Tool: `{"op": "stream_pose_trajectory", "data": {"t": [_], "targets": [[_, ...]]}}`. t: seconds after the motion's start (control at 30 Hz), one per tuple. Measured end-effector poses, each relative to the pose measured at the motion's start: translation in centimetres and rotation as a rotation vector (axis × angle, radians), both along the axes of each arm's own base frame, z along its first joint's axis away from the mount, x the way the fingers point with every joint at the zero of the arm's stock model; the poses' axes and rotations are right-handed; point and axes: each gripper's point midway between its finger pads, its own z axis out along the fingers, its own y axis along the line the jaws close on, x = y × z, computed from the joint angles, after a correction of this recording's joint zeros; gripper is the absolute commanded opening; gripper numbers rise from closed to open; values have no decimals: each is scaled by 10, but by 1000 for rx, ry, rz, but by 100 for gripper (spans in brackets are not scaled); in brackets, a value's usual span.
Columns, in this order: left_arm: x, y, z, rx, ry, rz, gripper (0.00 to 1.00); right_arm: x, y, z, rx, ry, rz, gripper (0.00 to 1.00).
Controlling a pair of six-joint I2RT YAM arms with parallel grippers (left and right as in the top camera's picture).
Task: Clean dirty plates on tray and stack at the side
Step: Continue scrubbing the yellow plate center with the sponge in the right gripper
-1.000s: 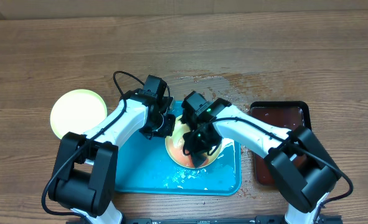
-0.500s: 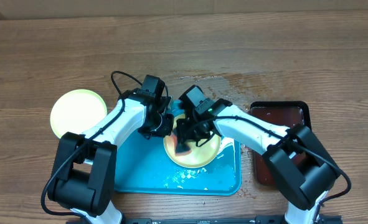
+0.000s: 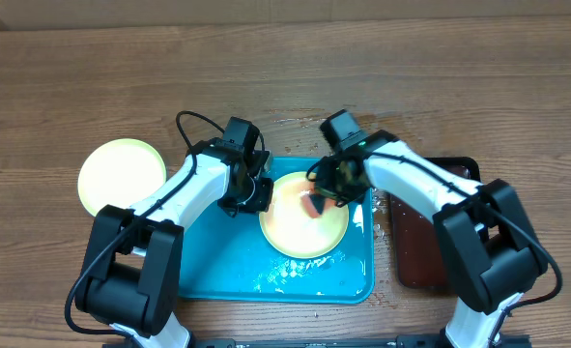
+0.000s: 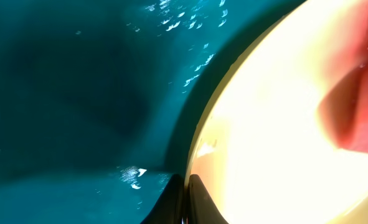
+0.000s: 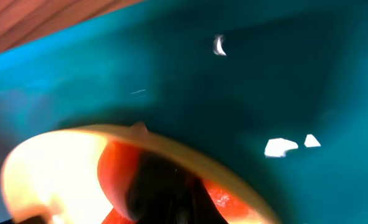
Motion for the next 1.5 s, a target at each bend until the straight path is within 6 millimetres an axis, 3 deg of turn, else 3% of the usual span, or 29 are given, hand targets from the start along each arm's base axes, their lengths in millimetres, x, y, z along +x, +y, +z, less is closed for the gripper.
{"op": "stream_pose_trajectory", "data": {"t": [0.13,0.4,0.57,0.83,1.07,1.27,1.4,1.5], "targets": [[-1,-5,1,-19,3,-7,4,-5,-15,0,-24,33,32,4],[-3,-4,1,-18,12,-3,4,-24,-13,1,-24,45,277,4],[-2,0,0,2,8,2,4,-47,10,3,13,46,478,4],[-2,0,0,3,8,2,4,-94,75,13,213,39,737,4],[-2,2,0,4,13,8,4,-96,94,19,329,18,750,4],[-3,3,0,5,16,8,4,-86,79,9,216,15,699,4],[-3,2,0,4,16,8,5,-73,49,8,66,43,623,4],[-3,3,0,5,16,9,4,-50,28,18,-39,23,566,4]]}}
